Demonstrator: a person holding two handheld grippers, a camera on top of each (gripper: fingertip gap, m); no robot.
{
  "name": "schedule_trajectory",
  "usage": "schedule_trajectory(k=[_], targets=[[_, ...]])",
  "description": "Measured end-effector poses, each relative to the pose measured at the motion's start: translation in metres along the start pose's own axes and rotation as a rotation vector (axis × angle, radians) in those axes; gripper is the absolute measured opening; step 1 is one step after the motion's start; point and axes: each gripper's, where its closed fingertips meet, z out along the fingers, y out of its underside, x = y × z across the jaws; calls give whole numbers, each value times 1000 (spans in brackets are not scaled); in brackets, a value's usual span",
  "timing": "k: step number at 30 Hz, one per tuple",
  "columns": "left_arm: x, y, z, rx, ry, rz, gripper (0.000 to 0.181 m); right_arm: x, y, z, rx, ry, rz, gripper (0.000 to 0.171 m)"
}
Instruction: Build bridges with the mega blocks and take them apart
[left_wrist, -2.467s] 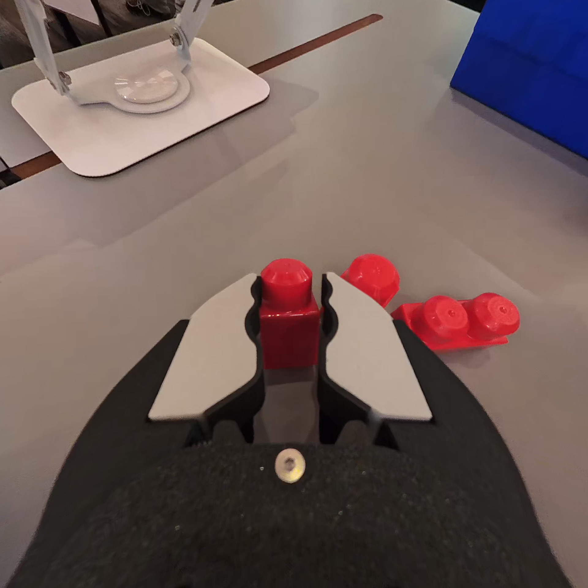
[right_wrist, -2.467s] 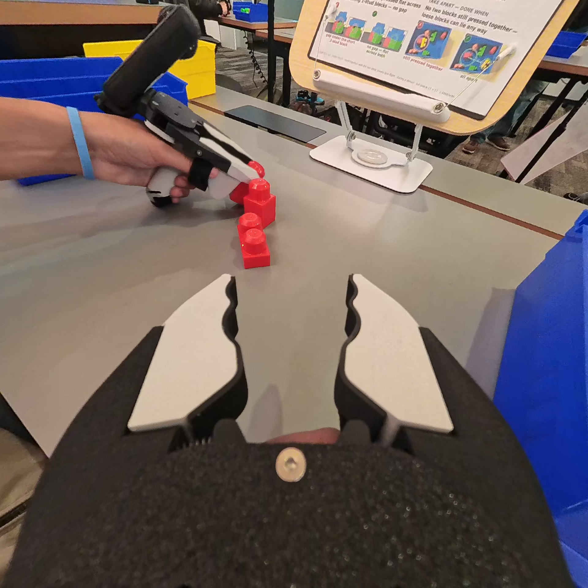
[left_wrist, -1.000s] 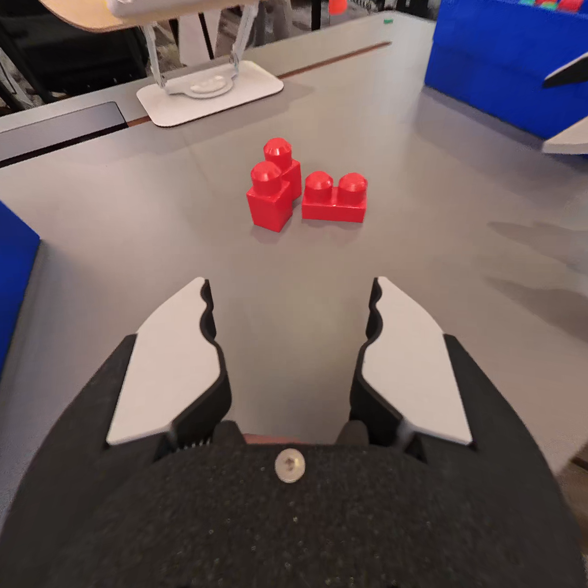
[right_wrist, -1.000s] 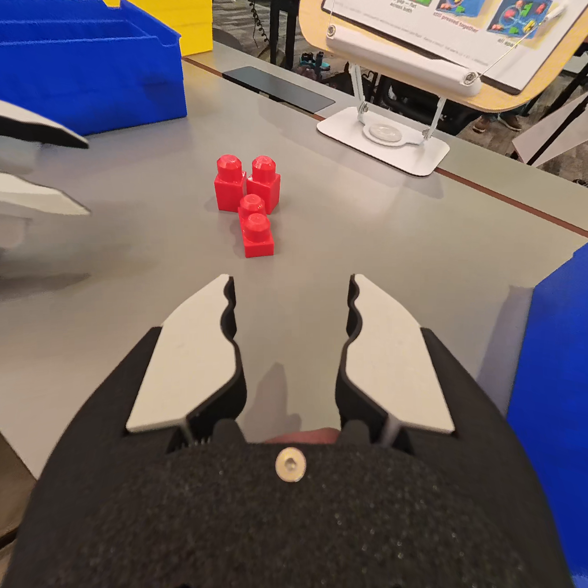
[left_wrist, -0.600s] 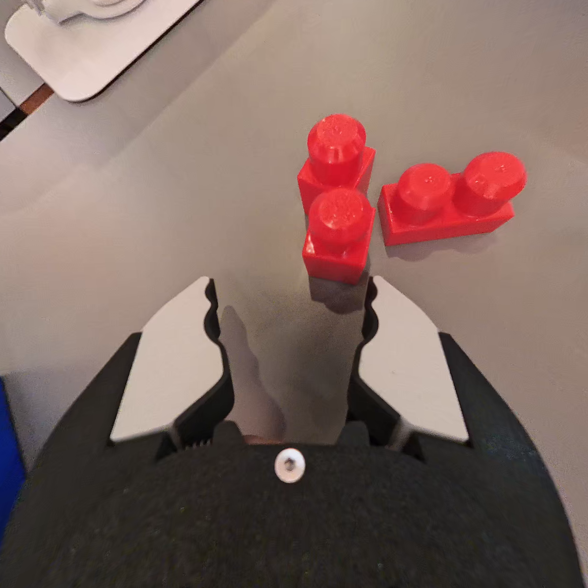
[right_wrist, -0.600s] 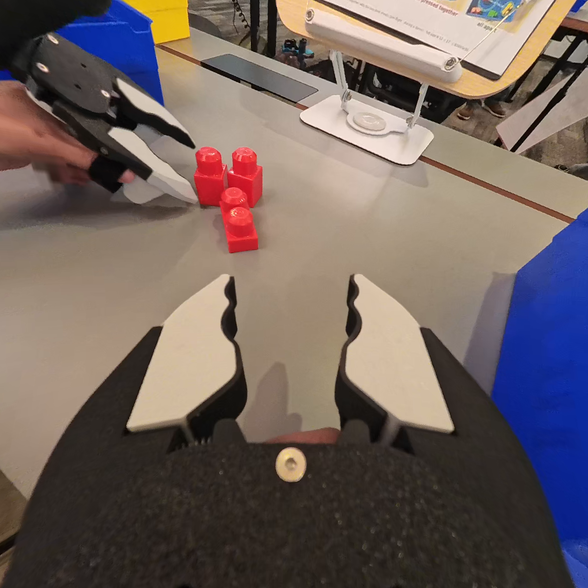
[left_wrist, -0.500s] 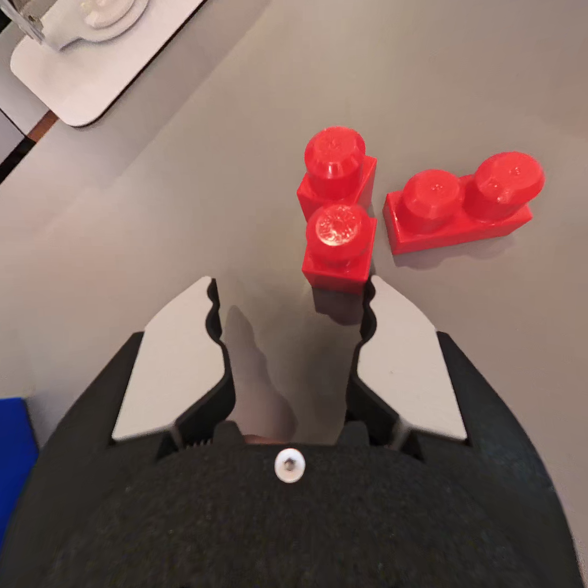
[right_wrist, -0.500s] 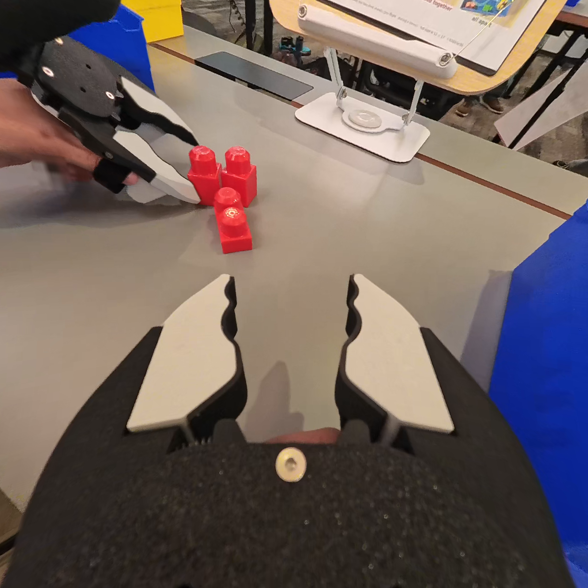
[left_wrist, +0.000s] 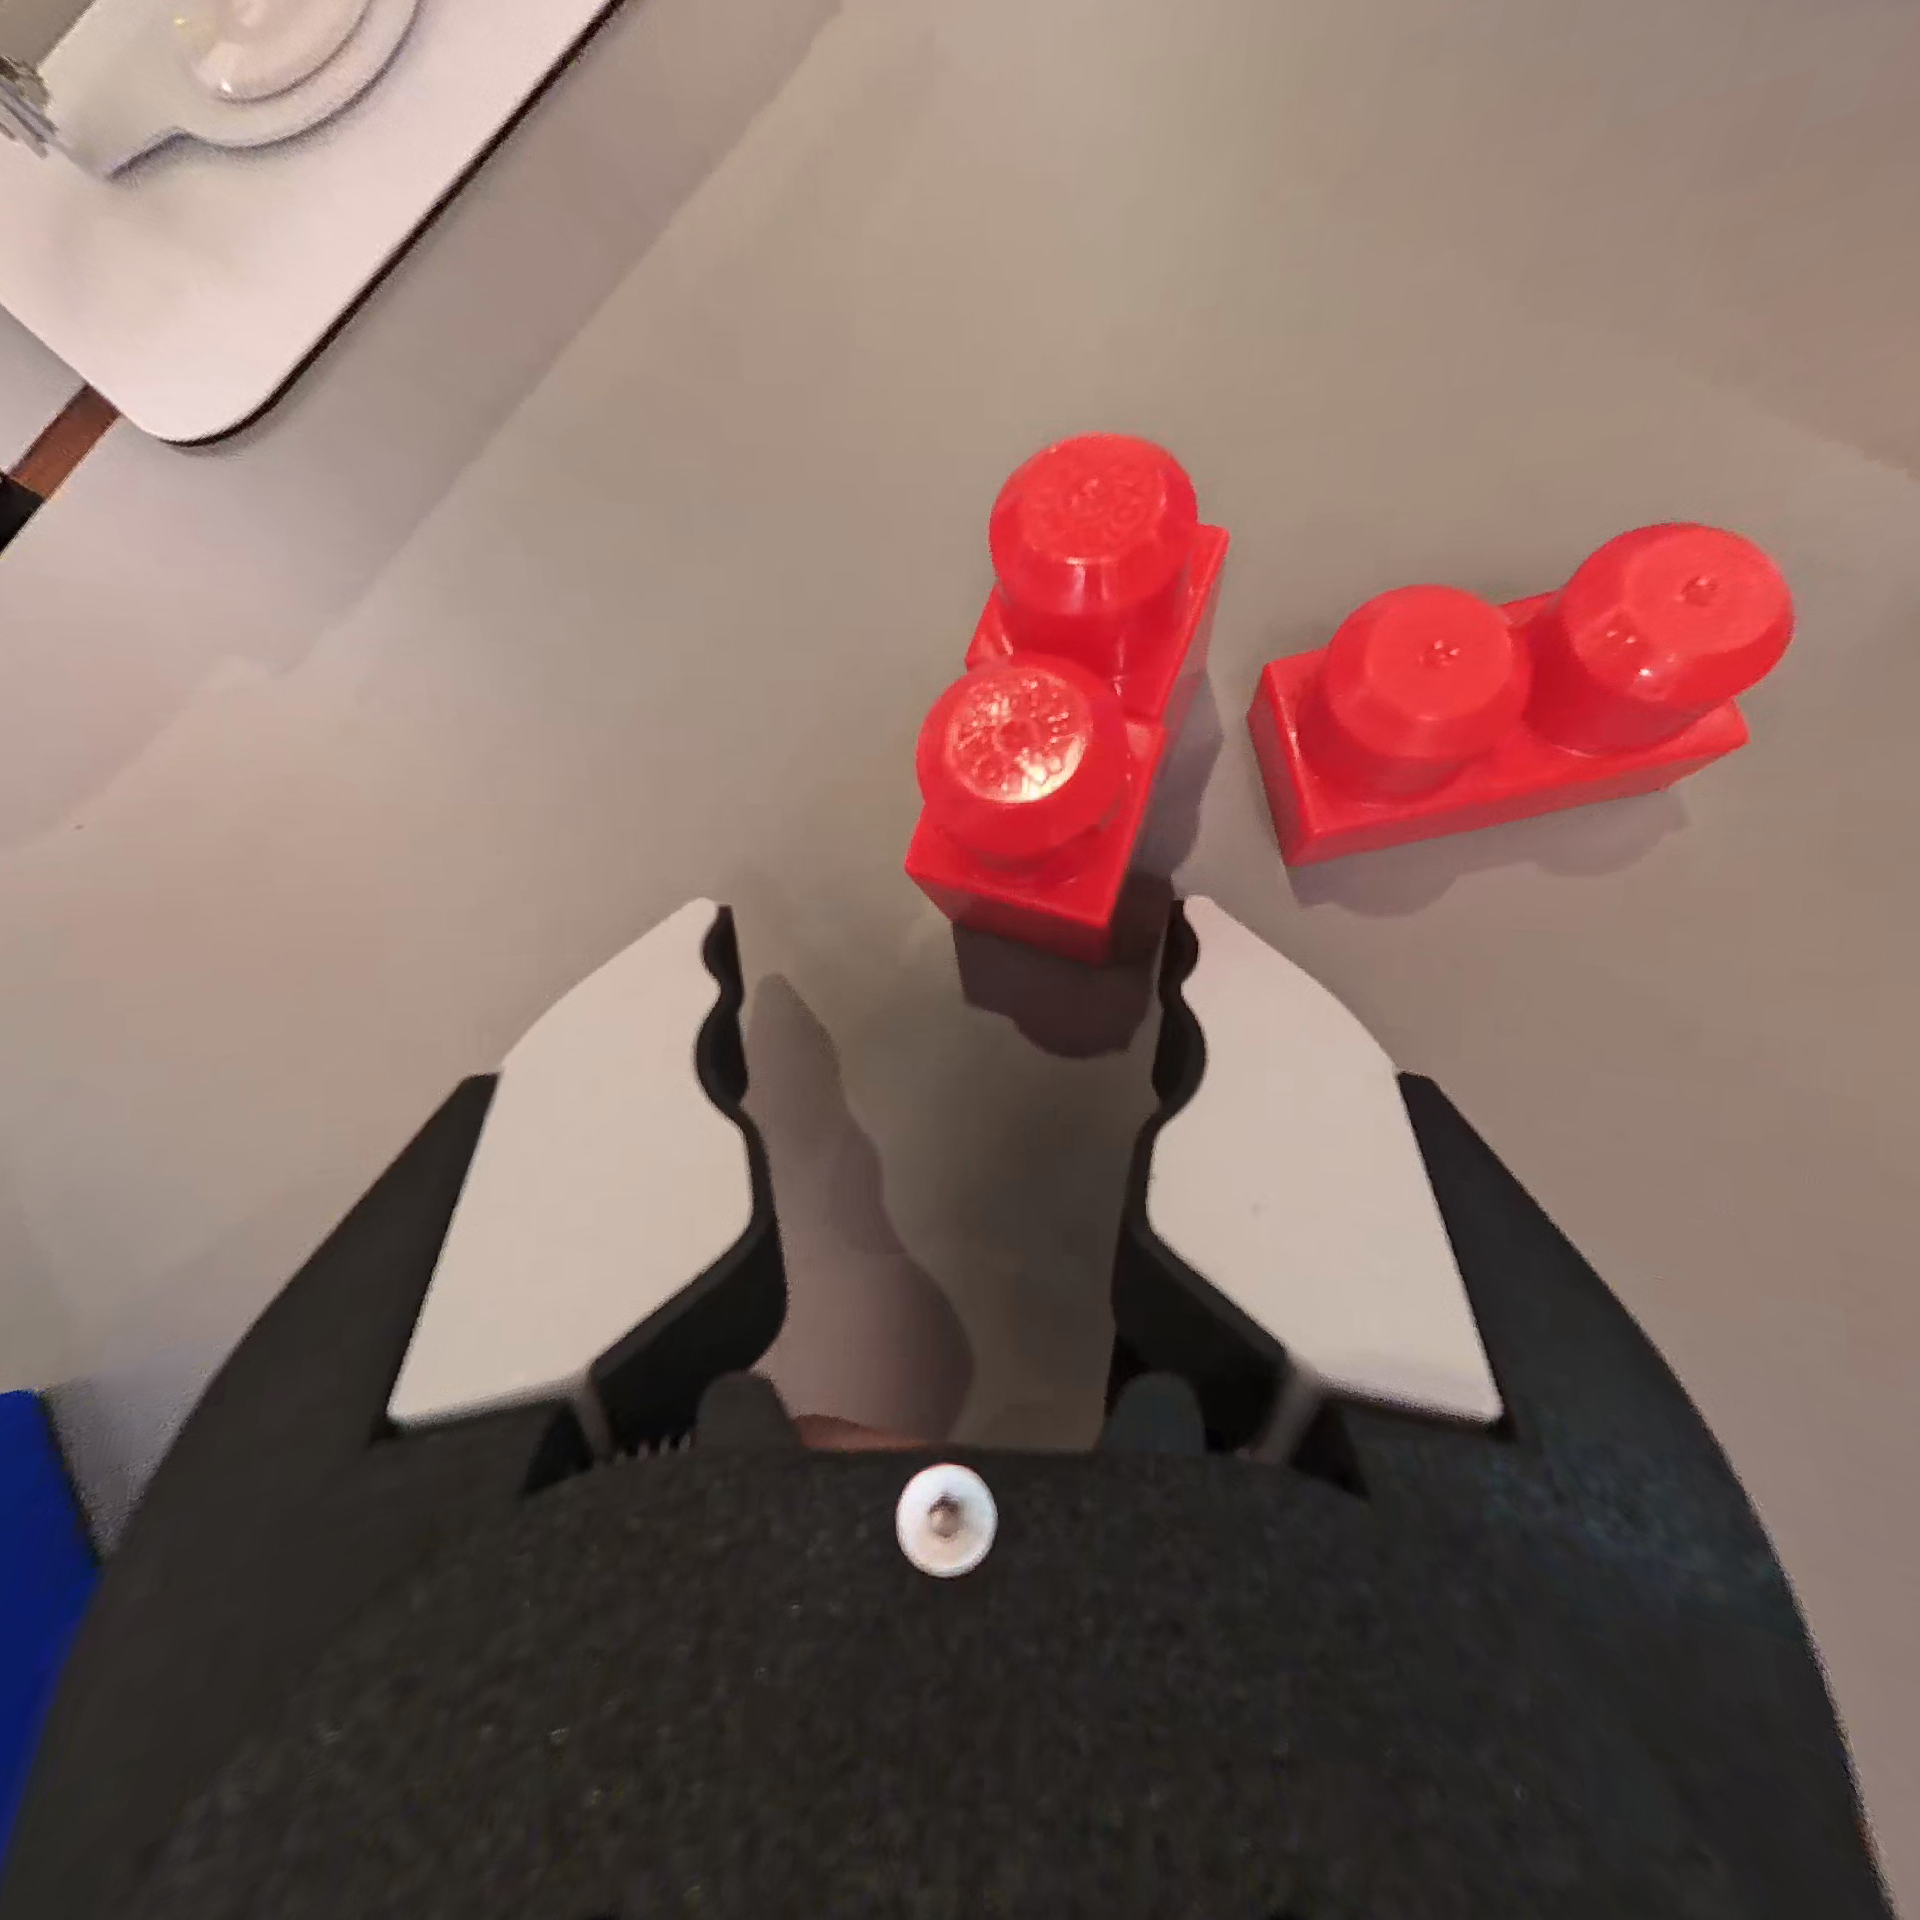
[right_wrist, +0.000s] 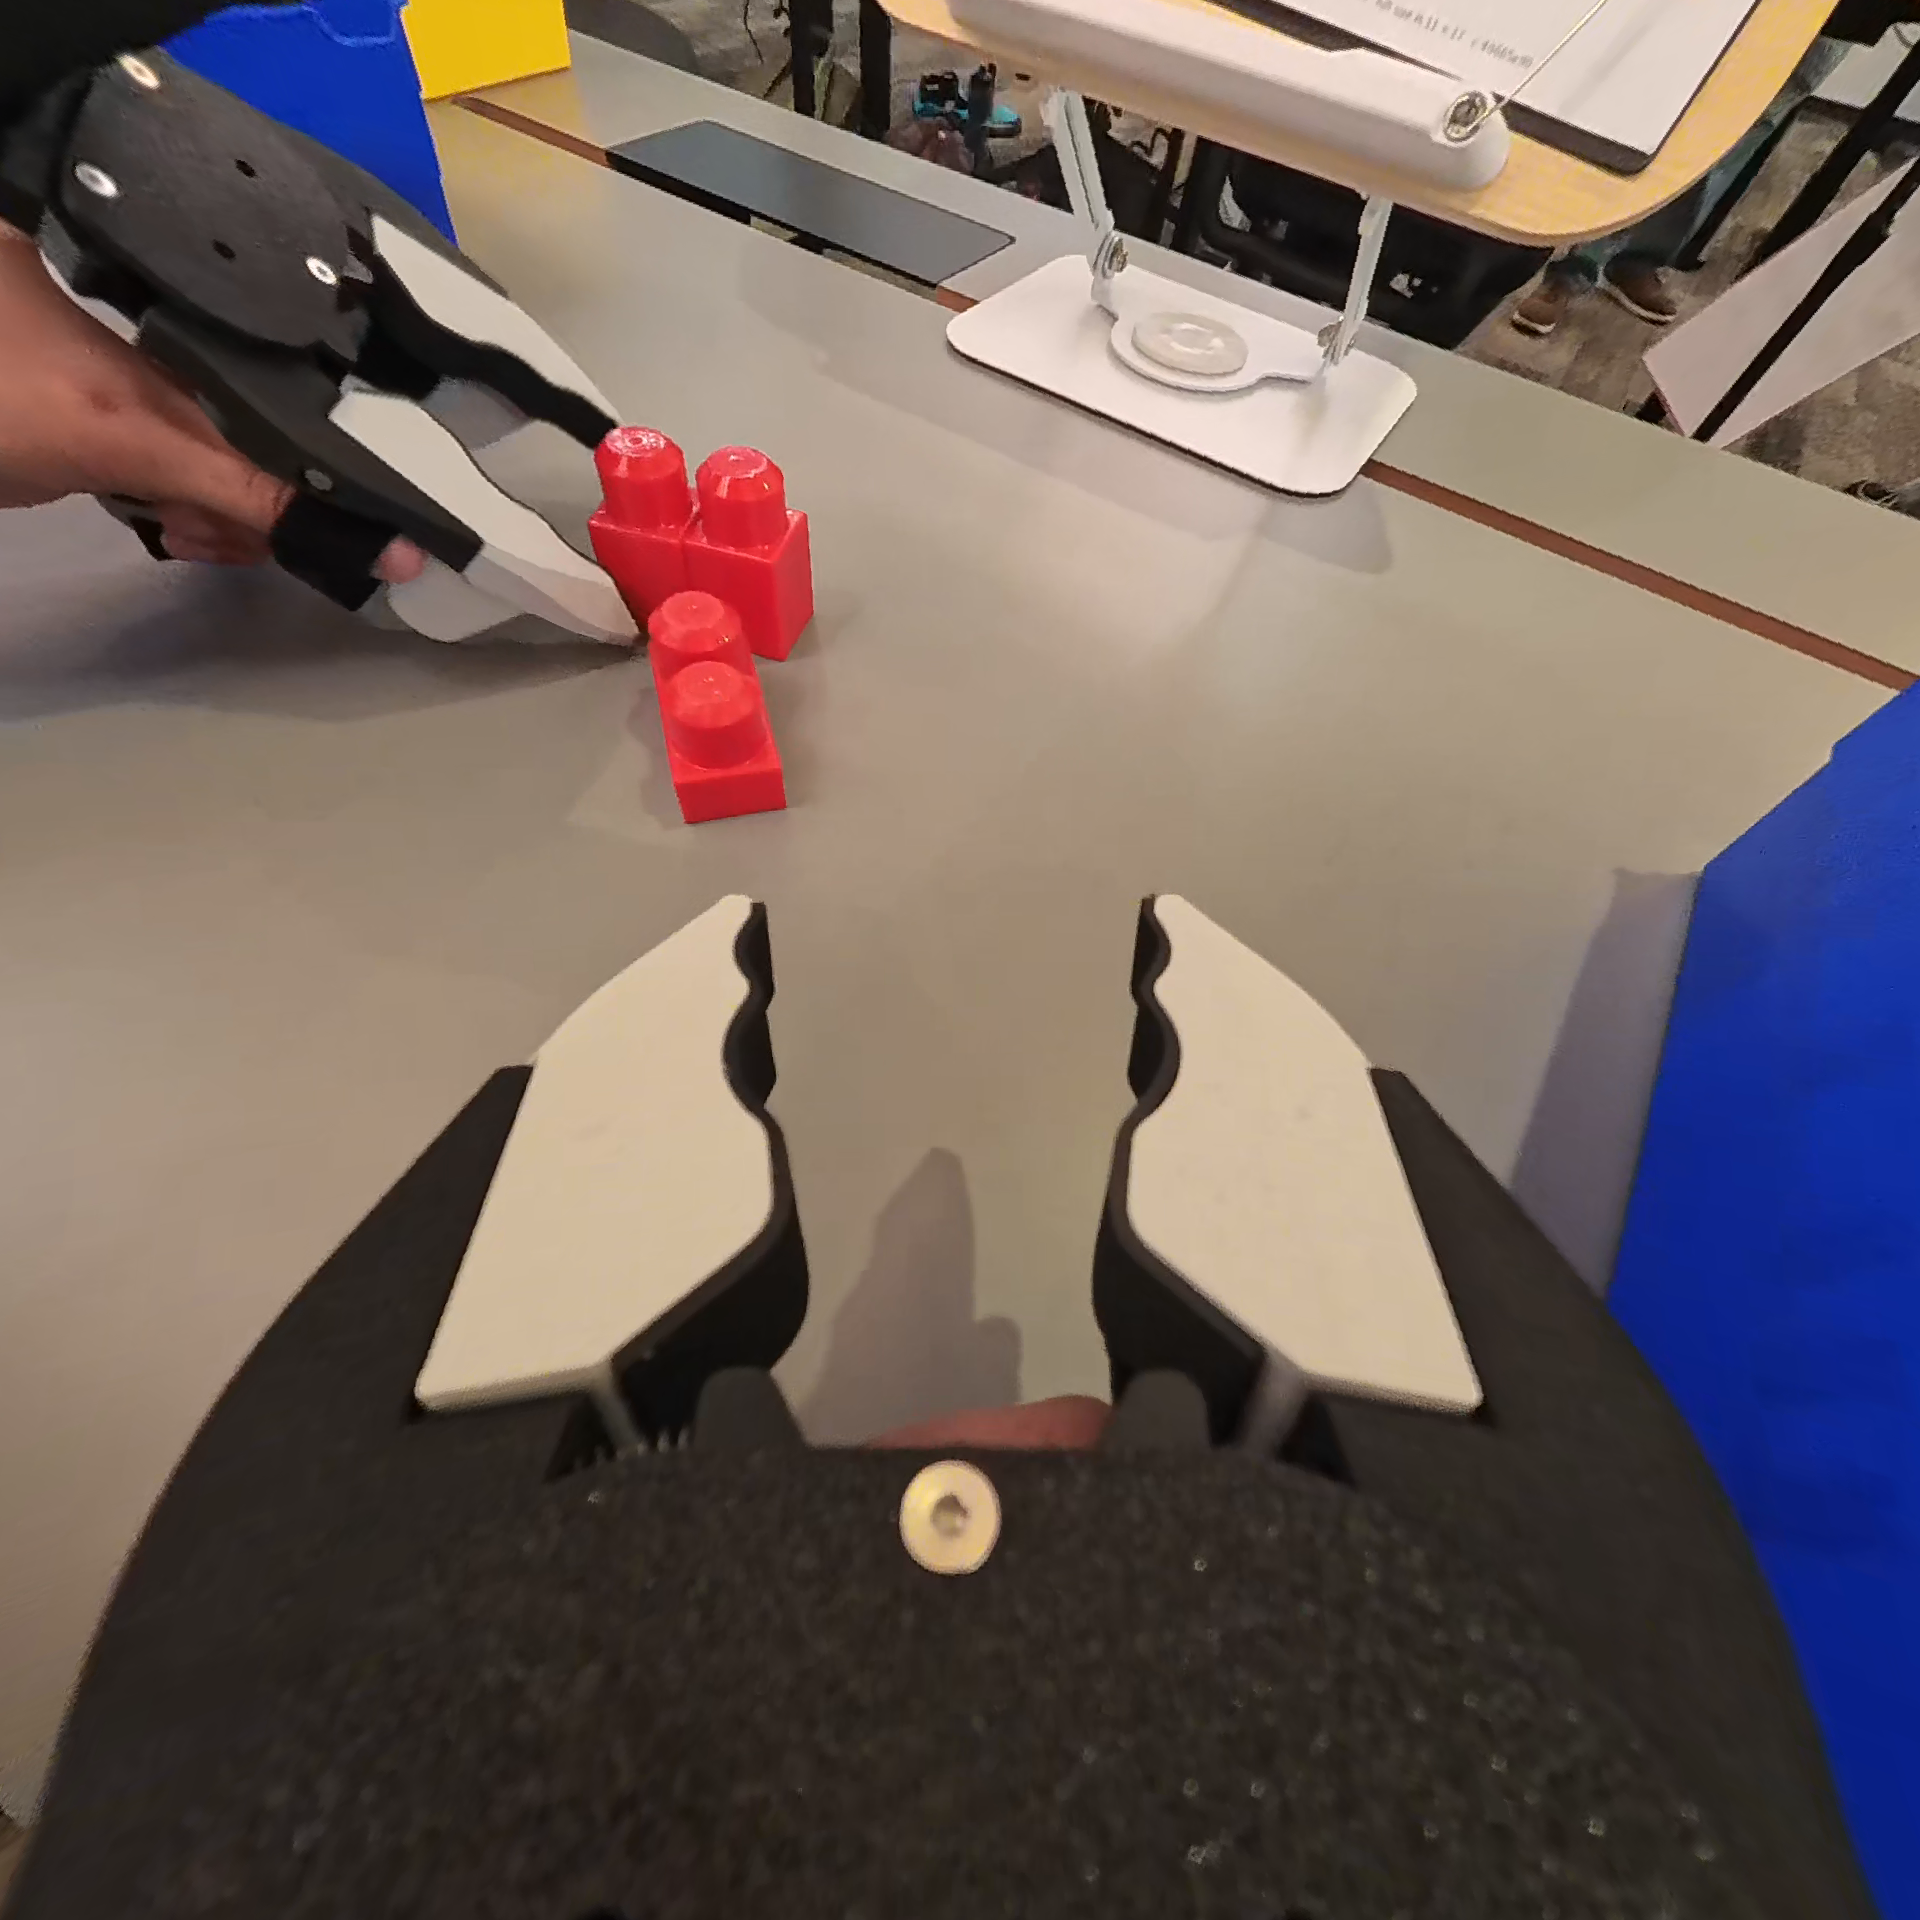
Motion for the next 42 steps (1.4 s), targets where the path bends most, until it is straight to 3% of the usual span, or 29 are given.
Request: schedule_trajectory(k=[4, 10, 32, 39, 42], targets=[[11, 3, -8, -9, 102, -8, 34, 2, 0, 1, -4, 2, -5, 66], [14, -1, -11, 20, 121, -34, 24, 2, 0, 3, -3, 1, 1, 66], [28, 3, -7, 6, 164, -46, 33, -10, 1, 13, -39, -17, -28, 66], [26, 19, -34, 42, 132, -117, 35, -46, 3, 53, -197, -98, -150, 69], [38, 20, -55, 137, 98, -150, 57, -66, 2, 78, -240, -141, -165, 69]])
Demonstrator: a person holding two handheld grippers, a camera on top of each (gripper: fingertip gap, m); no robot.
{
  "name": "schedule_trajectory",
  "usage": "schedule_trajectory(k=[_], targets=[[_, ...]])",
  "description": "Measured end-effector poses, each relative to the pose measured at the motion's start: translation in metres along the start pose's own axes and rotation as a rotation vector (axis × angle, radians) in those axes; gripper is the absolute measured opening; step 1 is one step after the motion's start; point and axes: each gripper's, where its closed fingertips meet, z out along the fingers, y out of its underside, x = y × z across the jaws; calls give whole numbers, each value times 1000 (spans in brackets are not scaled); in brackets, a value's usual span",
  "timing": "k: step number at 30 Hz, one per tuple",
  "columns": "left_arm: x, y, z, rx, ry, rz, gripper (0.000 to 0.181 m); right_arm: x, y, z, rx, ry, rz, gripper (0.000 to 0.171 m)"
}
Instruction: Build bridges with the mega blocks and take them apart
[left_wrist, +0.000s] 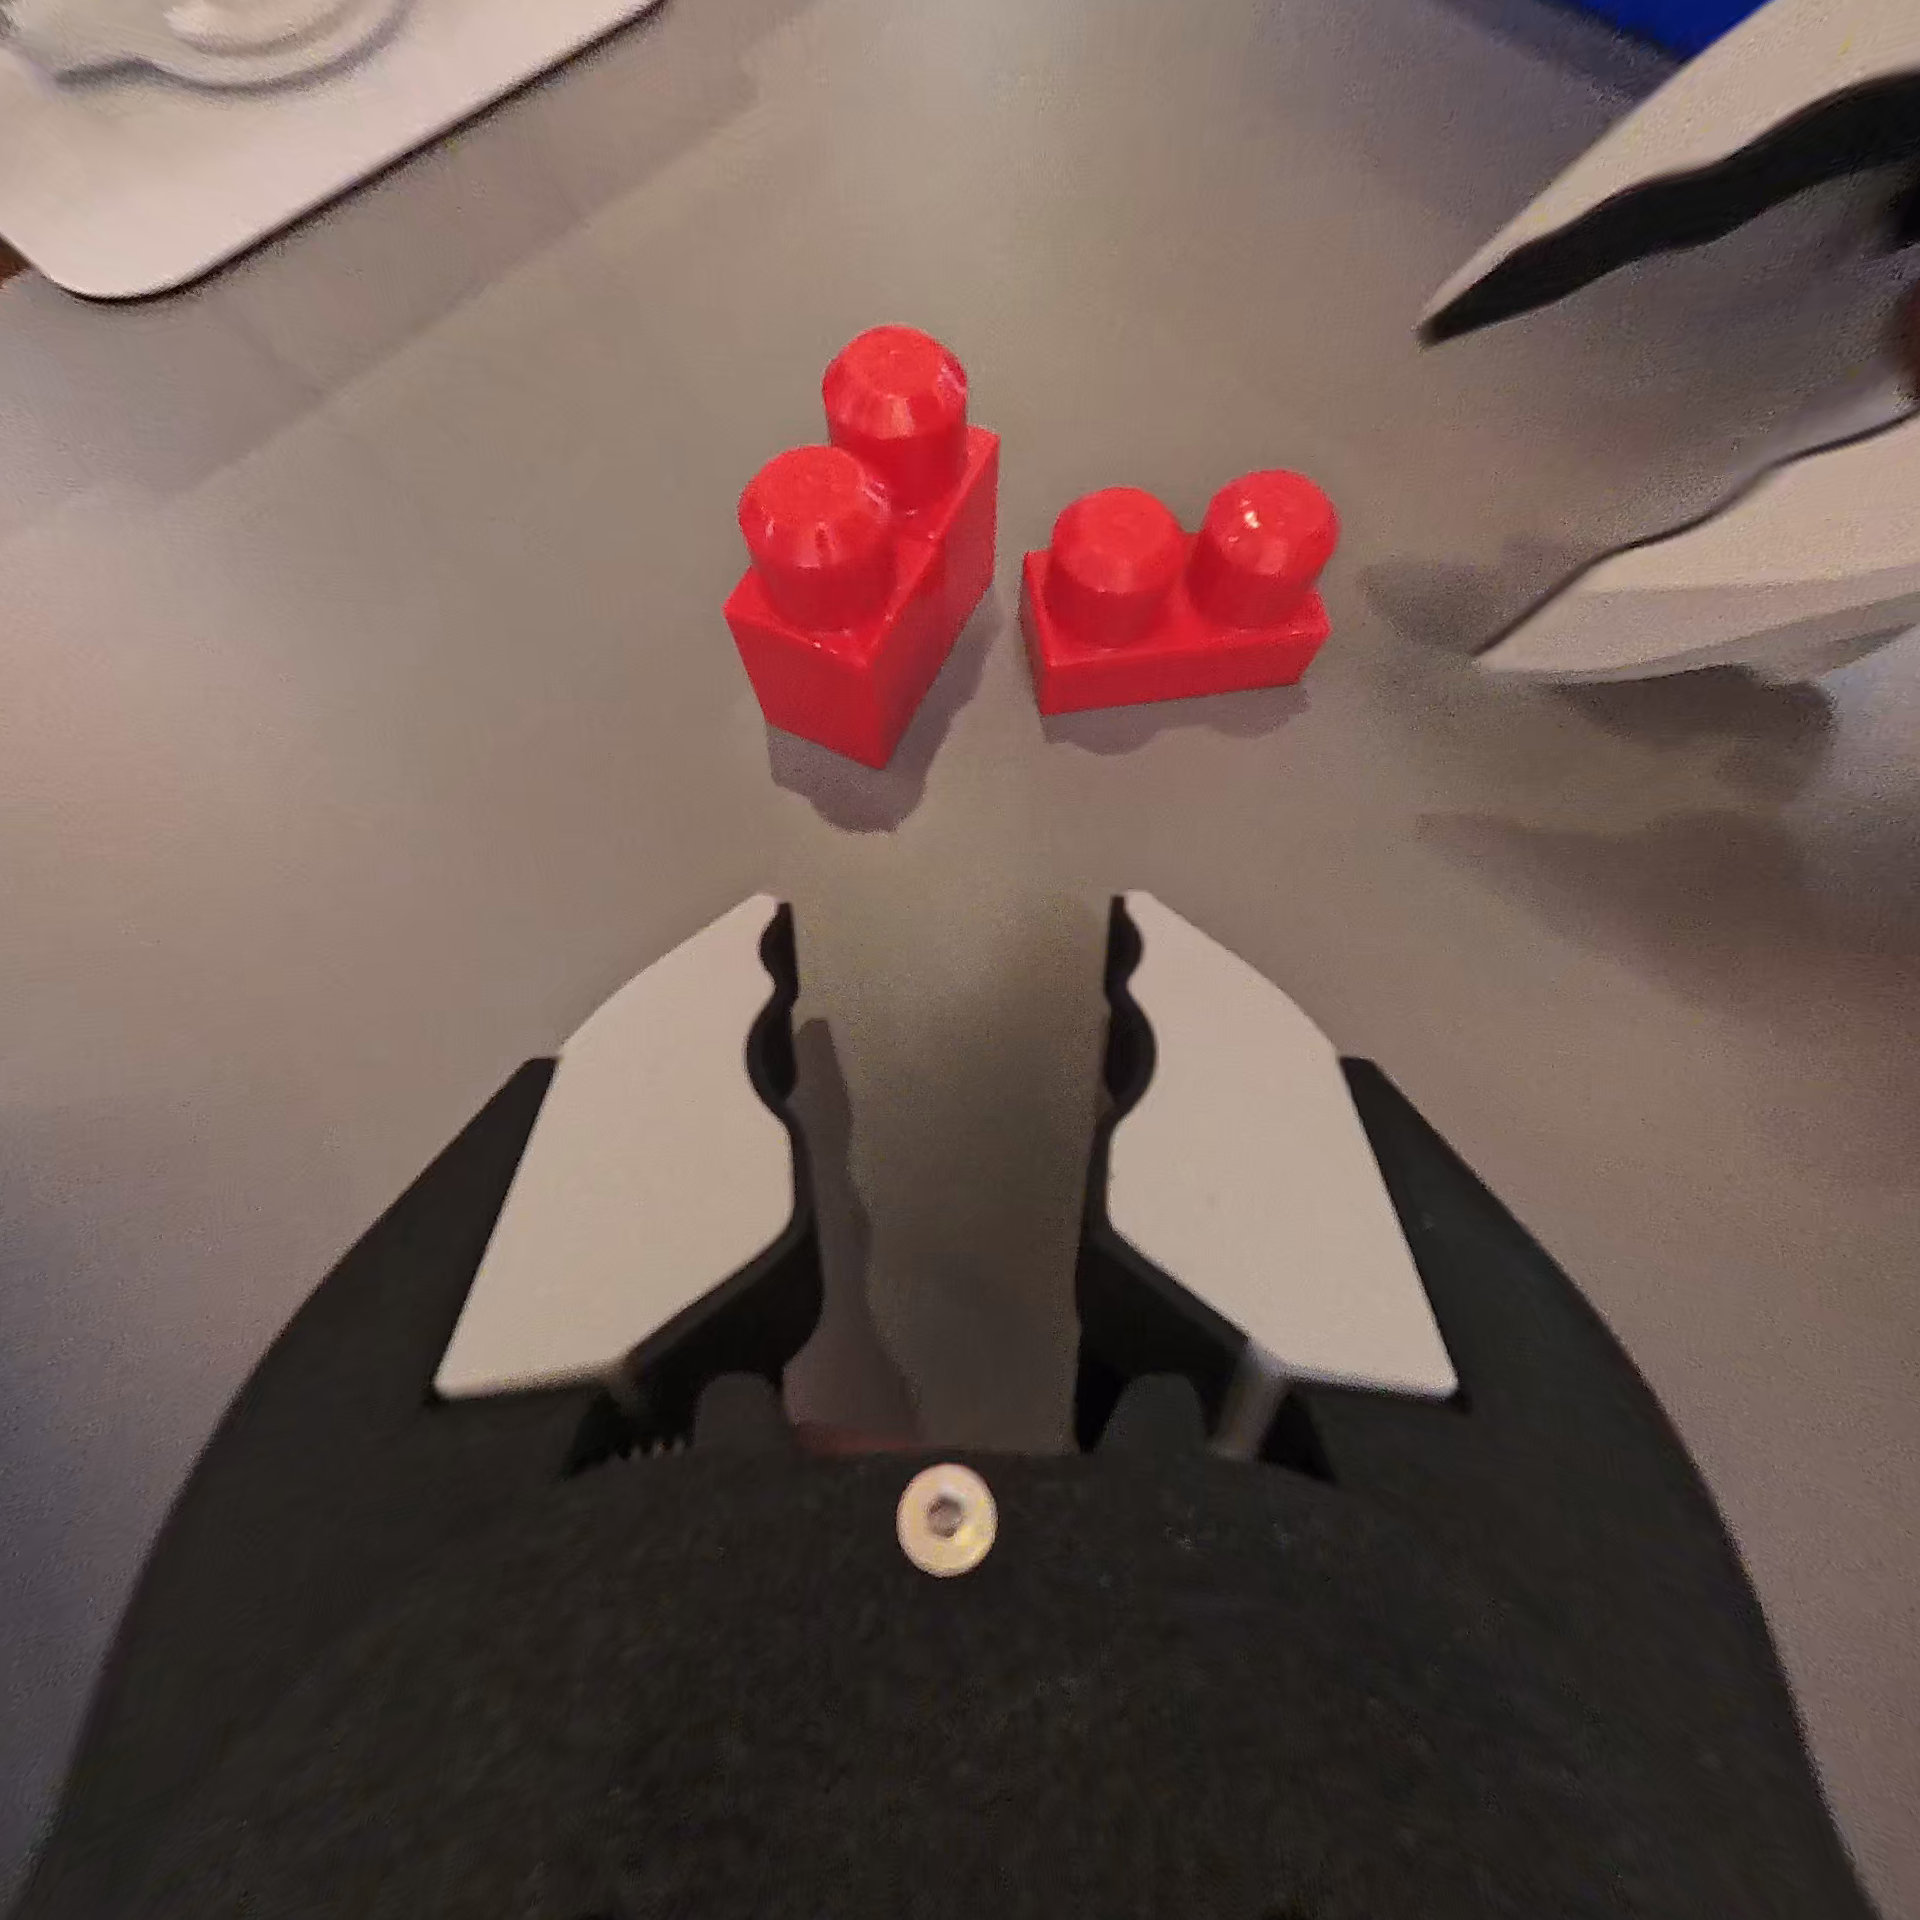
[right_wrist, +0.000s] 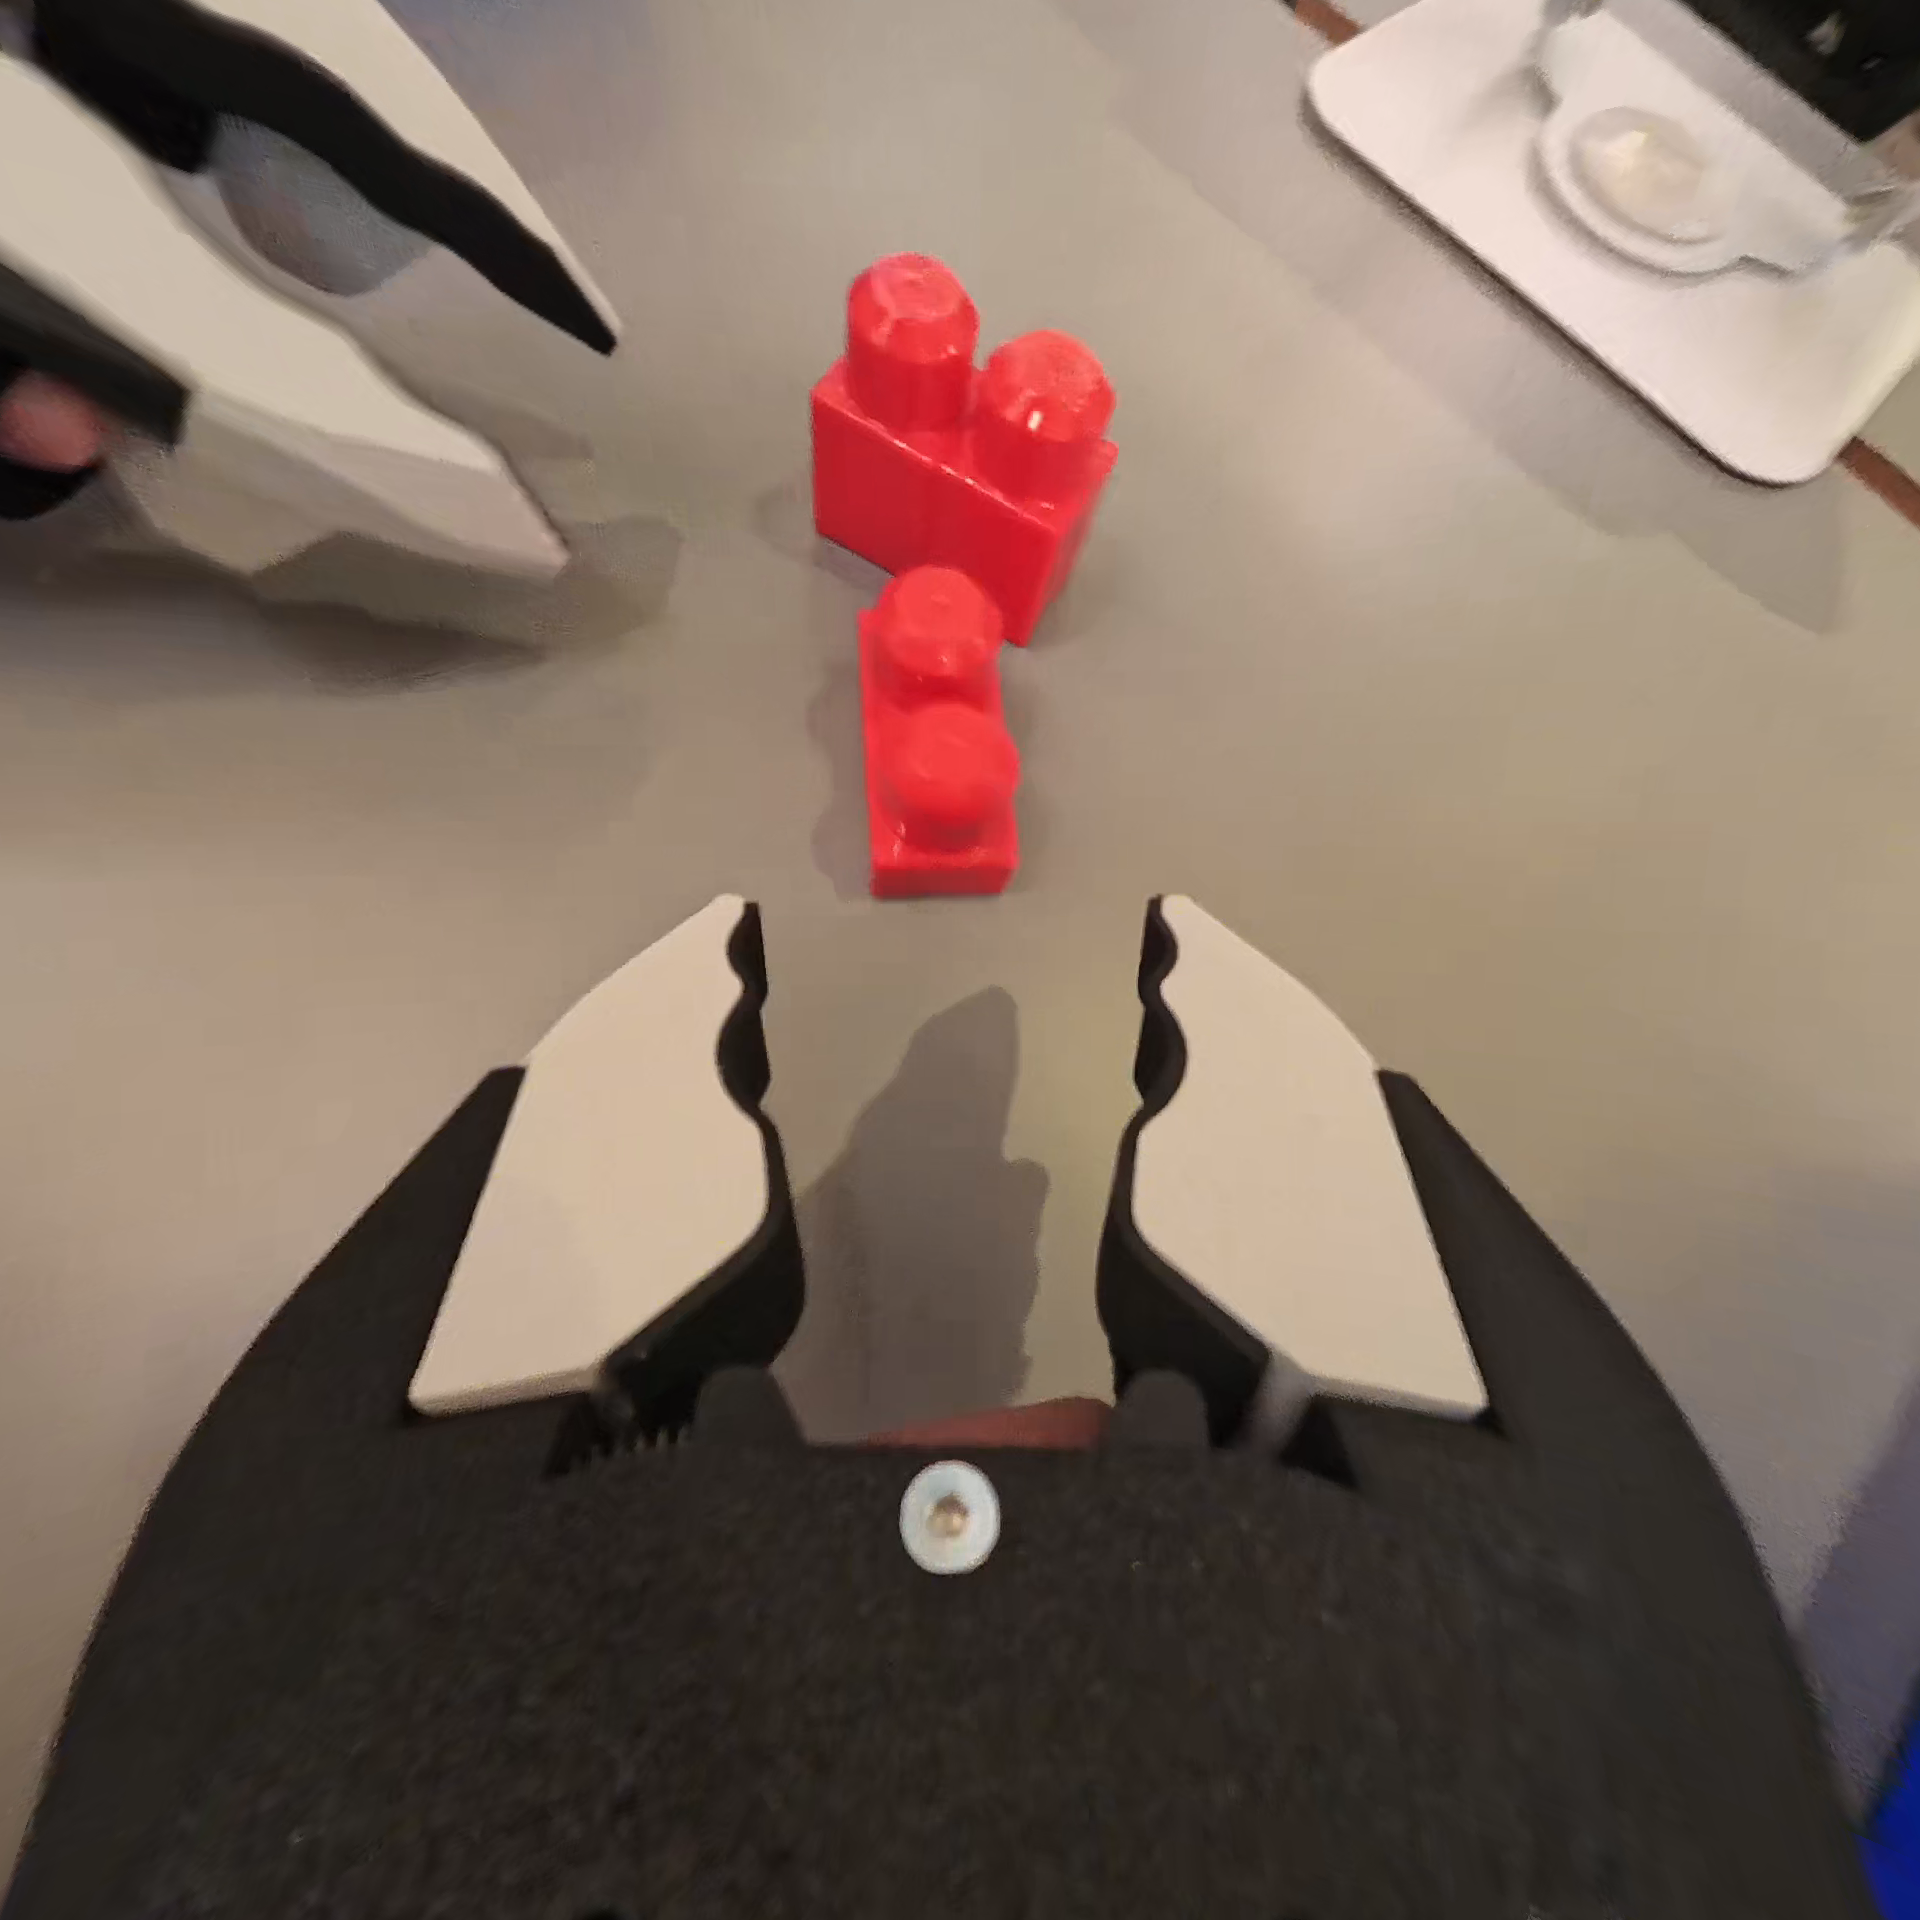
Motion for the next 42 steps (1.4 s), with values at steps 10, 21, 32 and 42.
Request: schedule_trajectory(k=[10, 21, 32, 42], targets=[[9, 14, -89, 356, -388, -239, 120, -1, -7, 20, -43, -20, 49, 72], [12, 22, -106, 383, -355, -276, 106, -9, -10, 45, -177, -34, 41, 69], [21, 24, -101, 362, -312, -272, 95, -4, -10, 54, -272, -31, 17, 53], [21, 28, -101, 343, -287, -286, 88, 0, -7, 58, -346, -93, -53, 34]])
